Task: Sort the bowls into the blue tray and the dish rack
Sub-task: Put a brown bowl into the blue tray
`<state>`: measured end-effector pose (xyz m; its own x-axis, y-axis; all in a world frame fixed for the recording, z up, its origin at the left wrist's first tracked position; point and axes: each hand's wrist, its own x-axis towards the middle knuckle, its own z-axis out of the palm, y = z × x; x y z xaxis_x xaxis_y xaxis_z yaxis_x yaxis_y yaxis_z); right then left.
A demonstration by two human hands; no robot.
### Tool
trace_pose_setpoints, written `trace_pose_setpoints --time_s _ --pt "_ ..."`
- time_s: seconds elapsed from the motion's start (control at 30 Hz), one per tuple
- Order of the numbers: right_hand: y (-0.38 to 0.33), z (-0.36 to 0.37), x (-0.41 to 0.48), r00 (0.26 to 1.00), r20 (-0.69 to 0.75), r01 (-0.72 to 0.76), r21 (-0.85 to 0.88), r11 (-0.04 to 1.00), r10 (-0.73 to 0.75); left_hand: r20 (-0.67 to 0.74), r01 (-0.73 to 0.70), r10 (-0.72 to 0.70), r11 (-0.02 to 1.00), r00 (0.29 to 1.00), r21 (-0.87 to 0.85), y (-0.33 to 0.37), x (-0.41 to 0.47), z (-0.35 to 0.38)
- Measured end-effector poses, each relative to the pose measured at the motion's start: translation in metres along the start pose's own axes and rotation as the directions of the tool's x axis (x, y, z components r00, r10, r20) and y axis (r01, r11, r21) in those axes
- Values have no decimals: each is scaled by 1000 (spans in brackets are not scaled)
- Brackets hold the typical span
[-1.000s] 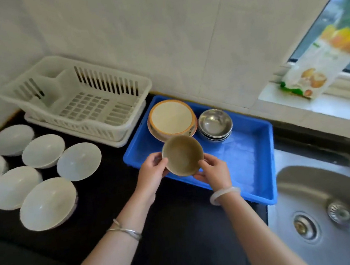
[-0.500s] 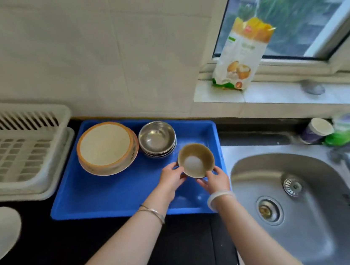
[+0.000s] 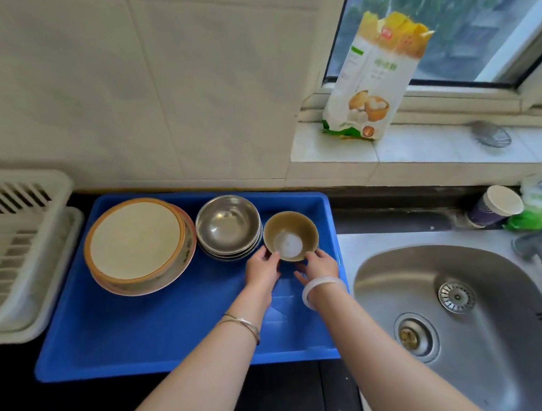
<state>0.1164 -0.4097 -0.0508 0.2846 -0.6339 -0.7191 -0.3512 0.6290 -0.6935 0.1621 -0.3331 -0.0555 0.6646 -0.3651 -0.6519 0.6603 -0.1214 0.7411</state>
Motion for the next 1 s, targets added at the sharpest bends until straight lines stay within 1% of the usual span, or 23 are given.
trace_pose_setpoints --time_s 0.1,0.23,0.4,0.6,0.7,0.8,0.9,0.93,1.0 --pt "-5 3 8 1000 -13 22 -10 1000 -22 10 -10 10 1000 1000 19 2 8 4" --pt "-11 5 16 1000 -11 29 -31 999 -29 -22 -39 39 999 999 25 4 14 11" --pt "-23 3 15 997 68 25 -22 999 -23 -65 -76 82 993 995 92 6 16 16" --pt "-24 -1 11 997 76 37 -114 993 -28 -31 -123 132 973 991 193 3 12 11" --pt "-18 -6 5 997 65 51 -158 986 -42 -21 -124 133 965 991 231 0 2 2" --pt "-5 -10 -8 994 78 97 -217 971 -82 2 -175 185 922 983 344 -4 -14 -16" --pt "11 -11 -27 981 131 182 -340 923 -145 -30 -235 279 859 960 455 -5 -37 -43" --pt "16 -9 -36 972 172 213 -379 901 -158 -51 -255 315 843 948 473 -6 -47 -54" --pt "26 2 -57 938 304 295 -442 847 -168 -99 -294 390 816 915 498 -6 -69 -77"
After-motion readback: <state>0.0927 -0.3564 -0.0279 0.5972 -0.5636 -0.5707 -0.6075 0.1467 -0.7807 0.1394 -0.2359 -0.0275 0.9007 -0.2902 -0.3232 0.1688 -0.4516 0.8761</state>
